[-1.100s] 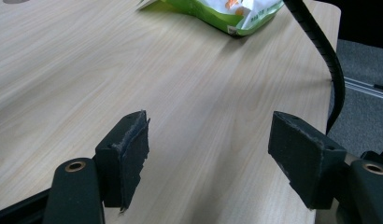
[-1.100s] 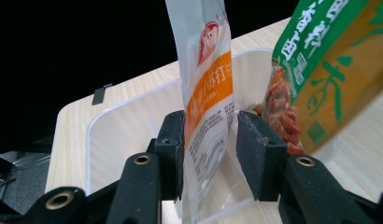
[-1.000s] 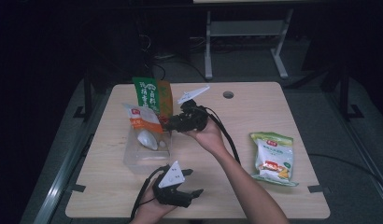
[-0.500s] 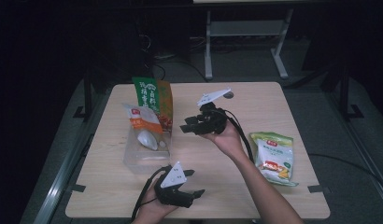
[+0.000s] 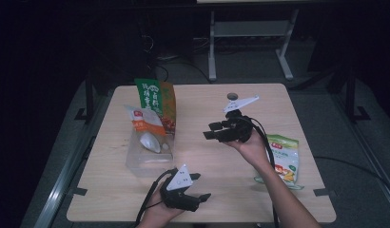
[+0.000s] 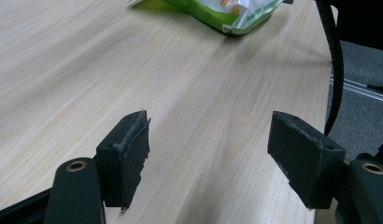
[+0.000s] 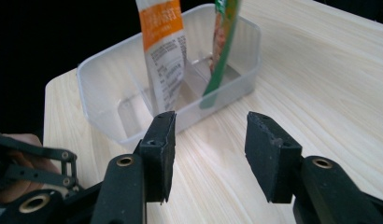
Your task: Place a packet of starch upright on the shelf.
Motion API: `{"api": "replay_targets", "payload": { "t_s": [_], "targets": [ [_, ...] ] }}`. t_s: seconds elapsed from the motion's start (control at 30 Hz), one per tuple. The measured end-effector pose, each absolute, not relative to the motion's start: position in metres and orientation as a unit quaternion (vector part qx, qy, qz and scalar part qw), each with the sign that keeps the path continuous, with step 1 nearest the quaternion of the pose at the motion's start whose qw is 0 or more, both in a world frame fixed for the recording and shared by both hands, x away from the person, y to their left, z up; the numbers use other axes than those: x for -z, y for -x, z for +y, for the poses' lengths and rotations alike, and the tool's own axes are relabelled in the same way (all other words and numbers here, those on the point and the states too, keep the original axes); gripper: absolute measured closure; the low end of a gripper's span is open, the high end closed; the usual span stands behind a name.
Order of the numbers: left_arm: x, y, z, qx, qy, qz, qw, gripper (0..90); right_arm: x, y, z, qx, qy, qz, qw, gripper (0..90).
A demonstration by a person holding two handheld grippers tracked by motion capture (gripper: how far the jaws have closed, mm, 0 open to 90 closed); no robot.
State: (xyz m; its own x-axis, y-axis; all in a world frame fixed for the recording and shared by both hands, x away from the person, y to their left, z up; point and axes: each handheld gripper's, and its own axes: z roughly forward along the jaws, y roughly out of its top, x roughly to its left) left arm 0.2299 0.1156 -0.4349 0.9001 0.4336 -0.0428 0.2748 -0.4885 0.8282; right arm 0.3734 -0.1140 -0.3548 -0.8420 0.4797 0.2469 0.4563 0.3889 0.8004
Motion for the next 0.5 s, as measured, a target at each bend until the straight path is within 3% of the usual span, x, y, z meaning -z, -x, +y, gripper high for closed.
{"api": "replay_targets", "payload": {
  "t_s": [0.5],
  "targets": [
    [0.438, -0.231, 0.11, -0.084, -0.861, 0.203, 0.458, 28.2, 0.366, -0.362, -0.157, -0.467, -0.314, 0.827, 0.015, 47.7]
  ]
}}
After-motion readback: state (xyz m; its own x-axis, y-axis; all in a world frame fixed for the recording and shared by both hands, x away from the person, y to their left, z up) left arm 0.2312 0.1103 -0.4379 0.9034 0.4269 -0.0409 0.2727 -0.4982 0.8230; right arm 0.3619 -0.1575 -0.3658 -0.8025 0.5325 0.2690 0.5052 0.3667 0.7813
